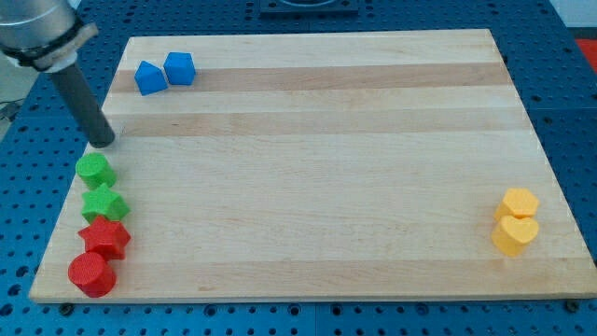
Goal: Place the green circle at the top of the green star
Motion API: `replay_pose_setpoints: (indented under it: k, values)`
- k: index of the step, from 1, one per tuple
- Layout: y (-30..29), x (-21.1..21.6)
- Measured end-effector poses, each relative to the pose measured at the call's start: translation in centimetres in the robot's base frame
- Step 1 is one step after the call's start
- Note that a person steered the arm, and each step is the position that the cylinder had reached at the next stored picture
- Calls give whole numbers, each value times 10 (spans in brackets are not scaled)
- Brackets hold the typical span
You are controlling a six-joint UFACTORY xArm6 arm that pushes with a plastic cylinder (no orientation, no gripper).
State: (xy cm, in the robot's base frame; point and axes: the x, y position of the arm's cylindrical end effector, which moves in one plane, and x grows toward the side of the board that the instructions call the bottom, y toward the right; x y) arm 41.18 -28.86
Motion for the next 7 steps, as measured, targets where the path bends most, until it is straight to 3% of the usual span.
replay_pose_setpoints:
  k: [3, 7]
  values:
    - [-16, 4]
    - [-16, 64]
